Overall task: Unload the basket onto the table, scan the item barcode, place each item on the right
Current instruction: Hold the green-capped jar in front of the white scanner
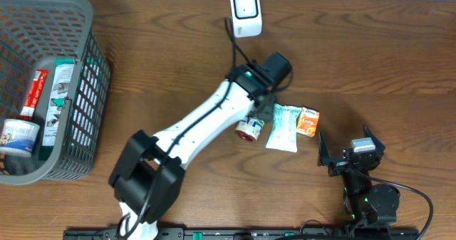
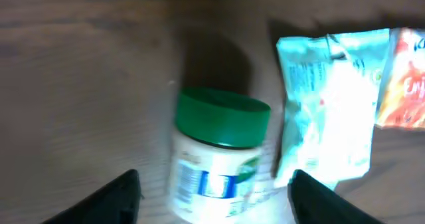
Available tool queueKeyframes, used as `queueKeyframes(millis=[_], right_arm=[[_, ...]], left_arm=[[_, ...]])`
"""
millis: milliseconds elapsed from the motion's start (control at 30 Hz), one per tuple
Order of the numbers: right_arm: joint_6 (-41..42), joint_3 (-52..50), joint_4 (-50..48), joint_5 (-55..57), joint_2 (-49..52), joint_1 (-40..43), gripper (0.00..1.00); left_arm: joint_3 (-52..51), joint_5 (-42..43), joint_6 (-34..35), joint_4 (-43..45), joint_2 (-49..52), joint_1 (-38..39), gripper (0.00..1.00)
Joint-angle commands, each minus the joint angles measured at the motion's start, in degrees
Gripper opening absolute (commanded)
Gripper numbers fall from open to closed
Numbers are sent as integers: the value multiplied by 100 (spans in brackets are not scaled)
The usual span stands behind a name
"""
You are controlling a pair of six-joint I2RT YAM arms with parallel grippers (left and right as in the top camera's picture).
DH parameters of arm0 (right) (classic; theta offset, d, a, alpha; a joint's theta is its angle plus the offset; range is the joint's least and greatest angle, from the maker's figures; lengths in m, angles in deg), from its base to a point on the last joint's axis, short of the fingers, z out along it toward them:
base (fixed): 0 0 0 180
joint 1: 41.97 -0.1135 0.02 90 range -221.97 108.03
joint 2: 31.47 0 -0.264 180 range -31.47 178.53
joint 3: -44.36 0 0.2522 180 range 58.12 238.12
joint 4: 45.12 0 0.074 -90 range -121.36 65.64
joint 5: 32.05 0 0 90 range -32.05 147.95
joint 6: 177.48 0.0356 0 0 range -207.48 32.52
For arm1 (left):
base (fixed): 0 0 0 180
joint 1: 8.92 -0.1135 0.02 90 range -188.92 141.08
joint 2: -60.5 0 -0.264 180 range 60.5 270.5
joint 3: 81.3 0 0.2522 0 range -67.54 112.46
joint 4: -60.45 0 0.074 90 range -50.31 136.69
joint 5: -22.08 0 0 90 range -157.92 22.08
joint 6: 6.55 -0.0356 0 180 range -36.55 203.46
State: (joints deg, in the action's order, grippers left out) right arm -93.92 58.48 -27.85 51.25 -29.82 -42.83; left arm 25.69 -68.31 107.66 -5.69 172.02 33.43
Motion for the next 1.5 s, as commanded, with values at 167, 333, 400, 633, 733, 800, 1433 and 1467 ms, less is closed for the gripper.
queueKeyframes(millis=[167,333,400,633,733,800,1433,1467], right_arm=[[81,-4,17,-24,-7,-31,99],[81,-4,17,-24,-7,-31,99],[81,-4,17,-24,-7,-31,99],[81,-4,17,-24,-7,-31,99],[81,-4,17,-24,-7,-31,99],[81,-4,17,-24,-7,-31,99],[81,-4,17,-24,-7,-31,99],[81,-4,17,-24,-7,-31,99]], left_arm=[[-4,-317,-55,-129,-20,-946,9],[-339,-306,-55,-98,70,-1038,9],[-516,-297,-55,-42,70,-986,9],[-1132,-24,-52,487,72,-743,9],[-1241,131,-35,560,72,-605,9],[-1241,328,-35,562,70,-516,9],[-1239,1172,-35,721,70,-197,10],[-1239,1172,-37,772,70,-197,10]])
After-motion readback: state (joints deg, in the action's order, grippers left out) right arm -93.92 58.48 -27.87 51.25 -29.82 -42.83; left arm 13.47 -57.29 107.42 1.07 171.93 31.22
